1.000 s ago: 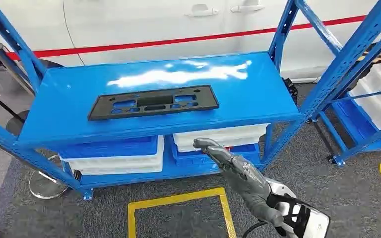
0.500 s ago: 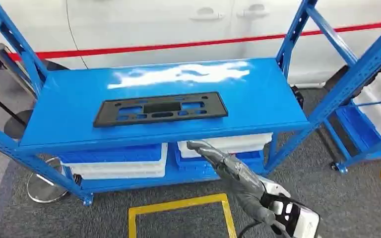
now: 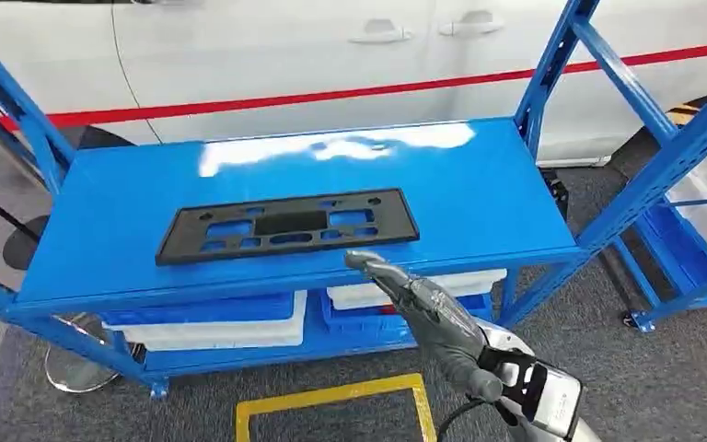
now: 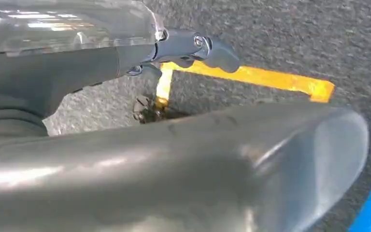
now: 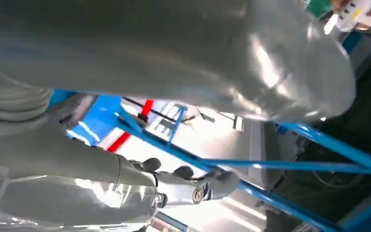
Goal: Take the parts from the cabinet and place them on the table.
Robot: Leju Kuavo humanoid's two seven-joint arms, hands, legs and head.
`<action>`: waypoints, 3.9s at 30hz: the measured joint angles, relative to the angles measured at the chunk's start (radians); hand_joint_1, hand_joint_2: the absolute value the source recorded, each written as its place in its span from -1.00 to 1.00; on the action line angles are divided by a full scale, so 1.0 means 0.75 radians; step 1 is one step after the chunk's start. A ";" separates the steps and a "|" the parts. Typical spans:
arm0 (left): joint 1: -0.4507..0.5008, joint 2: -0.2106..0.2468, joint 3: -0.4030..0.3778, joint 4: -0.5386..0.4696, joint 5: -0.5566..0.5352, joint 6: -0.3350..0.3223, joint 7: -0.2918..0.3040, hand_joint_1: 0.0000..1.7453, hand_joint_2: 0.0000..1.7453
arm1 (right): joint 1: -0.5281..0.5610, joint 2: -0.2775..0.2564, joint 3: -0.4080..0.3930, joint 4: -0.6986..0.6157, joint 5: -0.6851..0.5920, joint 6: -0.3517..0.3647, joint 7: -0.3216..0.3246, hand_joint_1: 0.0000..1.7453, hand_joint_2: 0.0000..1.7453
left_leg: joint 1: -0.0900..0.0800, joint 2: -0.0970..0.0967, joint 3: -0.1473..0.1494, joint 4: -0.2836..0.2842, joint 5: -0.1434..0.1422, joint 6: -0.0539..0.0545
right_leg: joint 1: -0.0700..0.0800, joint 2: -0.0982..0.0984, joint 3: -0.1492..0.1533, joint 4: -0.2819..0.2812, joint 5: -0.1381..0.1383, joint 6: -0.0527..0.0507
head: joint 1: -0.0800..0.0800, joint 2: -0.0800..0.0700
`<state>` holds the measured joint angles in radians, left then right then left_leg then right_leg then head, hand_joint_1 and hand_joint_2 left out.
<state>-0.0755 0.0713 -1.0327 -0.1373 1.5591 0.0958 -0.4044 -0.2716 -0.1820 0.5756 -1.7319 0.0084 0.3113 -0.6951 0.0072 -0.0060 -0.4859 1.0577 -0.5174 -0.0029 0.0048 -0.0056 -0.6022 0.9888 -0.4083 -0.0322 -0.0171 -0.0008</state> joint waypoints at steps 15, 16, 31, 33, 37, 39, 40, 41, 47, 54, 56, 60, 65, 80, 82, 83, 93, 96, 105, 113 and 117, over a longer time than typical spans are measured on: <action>-0.002 0.008 -0.002 0.005 -0.002 -0.002 0.006 -1.00 -1.00 | -0.065 0.040 0.063 0.083 -0.045 -0.009 0.115 -1.00 -1.00 | 0.003 -0.001 -0.175 -0.054 0.146 0.029 | -0.015 0.006 0.138 0.044 -0.175 0.066 | 0.000 0.000; -0.003 0.008 -0.002 0.005 -0.002 0.003 0.008 -1.00 -1.00 | -0.067 0.043 0.067 0.093 -0.051 -0.005 0.126 -1.00 -1.00 | 0.005 -0.001 -0.165 -0.060 0.141 0.038 | -0.014 0.006 0.105 0.106 -0.202 0.073 | 0.006 0.000; 0.001 -0.003 -0.026 0.005 -0.001 0.005 -0.009 -1.00 -1.00 | -0.101 0.128 0.187 0.437 0.108 -0.073 0.197 -1.00 1.00 | -0.001 -0.003 -0.139 -0.008 0.049 -0.014 | -0.018 0.008 0.021 0.011 -0.036 0.017 | 0.004 0.000; 0.000 -0.004 -0.031 0.005 -0.001 0.004 -0.013 -1.00 -1.00 | -0.126 0.157 0.213 0.474 0.176 -0.118 0.199 -1.00 1.00 | 0.005 -0.002 -0.234 0.191 -0.051 -0.020 | -0.014 0.004 0.027 0.011 -0.040 0.006 | 0.001 0.000; 0.009 -0.006 -0.037 0.005 0.000 0.008 -0.018 -1.00 -1.00 | -0.156 0.212 0.270 0.532 0.363 -0.267 0.226 -1.00 1.00 | 0.008 -0.001 -0.289 0.267 -0.014 -0.032 | -0.011 0.006 0.034 0.018 -0.052 0.003 | 0.000 0.000; 0.006 -0.006 -0.039 0.005 0.000 0.010 -0.022 -1.00 -1.00 | -0.181 0.241 0.296 0.550 0.475 -0.382 0.237 -1.00 1.00 | 0.012 0.002 -0.180 0.037 0.106 -0.032 | -0.014 0.008 0.040 0.031 -0.065 0.012 | 0.001 0.000; 0.007 -0.008 -0.039 0.005 0.000 0.013 -0.023 -1.00 -1.00 | -0.199 0.258 0.310 0.563 0.546 -0.452 0.250 -1.00 1.00 | 0.012 0.005 -0.144 -0.032 0.097 -0.029 | -0.011 0.009 0.039 0.038 -0.073 0.019 | 0.001 0.000; 0.005 -0.010 -0.039 0.005 0.000 0.015 -0.024 -1.00 -1.00 | -0.218 0.277 0.324 0.575 0.605 -0.513 0.256 -1.00 1.00 | 0.003 0.001 -0.141 -0.045 0.098 -0.018 | -0.003 0.011 0.032 0.050 -0.077 0.025 | -0.001 0.000; 0.005 -0.022 -0.039 0.005 0.000 0.033 -0.024 -1.00 -1.00 | -0.315 0.393 0.435 0.719 0.950 -0.788 0.370 -1.00 1.00 | 0.013 0.001 -0.137 -0.053 0.102 0.026 | -0.008 0.009 -0.010 0.143 -0.145 0.054 | 0.005 0.000; 0.004 -0.022 -0.046 0.006 0.000 0.036 -0.023 -1.00 -1.00 | -0.386 0.518 0.534 1.006 1.288 -1.011 0.571 -1.00 1.00 | 0.008 -0.006 -0.126 -0.052 0.094 0.024 | -0.009 0.009 -0.062 0.186 -0.068 0.039 | 0.005 -0.001; 0.001 -0.026 -0.048 0.006 0.000 0.036 -0.023 -1.00 -1.00 | -0.409 0.548 0.552 1.073 1.322 -1.044 0.587 -1.00 1.00 | -0.001 -0.007 -0.125 -0.050 0.088 0.013 | 0.002 0.008 0.001 0.050 -0.053 0.020 | 0.002 0.000; 0.000 -0.025 -0.058 0.006 0.000 0.036 -0.019 -1.00 -1.00 | -0.433 0.594 0.575 1.196 1.353 -1.047 0.607 -1.00 1.00 | 0.001 -0.003 -0.115 -0.065 0.088 -0.020 | -0.002 0.012 0.008 0.026 -0.043 0.006 | 0.003 0.000; -0.001 -0.021 -0.069 0.006 0.000 0.036 -0.004 -1.00 -1.00 | -0.459 0.656 0.605 1.362 1.466 -1.065 0.672 -1.00 1.00 | 0.012 0.000 -0.292 0.310 -0.092 -0.038 | -0.008 0.005 0.026 0.010 -0.040 -0.008 | 0.001 0.000; -0.009 -0.008 -0.084 0.007 -0.001 0.037 0.007 -1.00 -1.00 | -0.481 0.713 0.683 1.495 1.463 -1.003 0.770 -1.00 1.00 | 0.022 0.000 -0.142 -0.045 0.099 0.016 | -0.015 0.010 -0.146 0.409 -0.253 0.064 | 0.000 0.000; -0.008 -0.006 -0.092 0.008 -0.001 0.036 0.009 -1.00 -1.00 | -0.482 0.712 0.689 1.503 1.451 -1.006 0.795 -1.00 1.00 | 0.020 -0.001 -0.141 -0.045 0.099 0.016 | -0.014 0.010 -0.180 0.459 -0.235 0.060 | 0.000 0.000; -0.008 -0.006 -0.095 0.008 -0.002 0.036 0.010 -1.00 -1.00 | -0.485 0.712 0.690 1.507 1.446 -1.010 0.809 -1.00 1.00 | 0.019 -0.003 -0.140 -0.045 0.098 0.015 | -0.014 0.010 -0.151 0.390 -0.183 0.054 | 0.000 0.000; -0.018 -0.001 -0.133 0.008 -0.003 0.033 0.015 -1.00 -1.00 | -0.588 0.715 0.692 1.574 1.404 -1.049 0.894 -1.00 1.00 | 0.020 0.001 -0.175 0.037 0.032 -0.037 | -0.003 0.008 0.012 0.020 -0.037 -0.006 | -0.003 0.000; -0.017 0.001 -0.137 0.008 -0.003 0.032 0.015 -1.00 -1.00 | -0.595 0.716 0.692 1.596 1.414 -1.052 0.908 -1.00 1.00 | 0.021 0.001 -0.307 0.318 -0.089 -0.047 | 0.002 0.007 0.013 0.021 -0.040 -0.011 | -0.003 0.000; -0.023 0.010 -0.163 0.010 -0.002 0.032 0.018 -1.00 -1.00 | -0.616 0.716 0.727 1.699 1.607 -1.043 1.065 0.88 1.00 | 0.014 -0.001 -0.148 -0.027 0.085 -0.016 | 0.005 0.010 0.001 0.058 -0.061 0.024 | 0.000 0.000; -0.021 0.012 -0.174 0.011 -0.002 0.020 0.021 -1.00 -1.00 | -0.629 0.704 0.742 1.821 1.715 -0.988 1.166 0.88 1.00 | 0.015 0.001 -0.142 -0.037 0.093 0.021 | -0.009 0.010 -0.193 0.458 -0.223 0.060 | 0.000 0.000; -0.022 0.008 -0.186 0.010 -0.002 0.006 0.013 -1.00 -1.00 | -0.637 0.695 0.740 1.842 1.731 -0.987 1.199 0.88 1.00 | 0.012 -0.004 -0.132 -0.038 0.093 0.020 | 0.006 0.008 0.002 0.070 -0.058 0.013 | 0.000 0.000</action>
<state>-0.0918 0.0770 -1.1723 -0.1297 1.5576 0.0999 -0.3948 -0.7492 0.3391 1.1307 -0.3506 1.3066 -0.4292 0.2045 0.0160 -0.0090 -0.5852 1.0292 -0.4477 0.0122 0.0095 0.0007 -0.6006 1.0414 -0.4521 -0.0224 -0.0172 -0.0008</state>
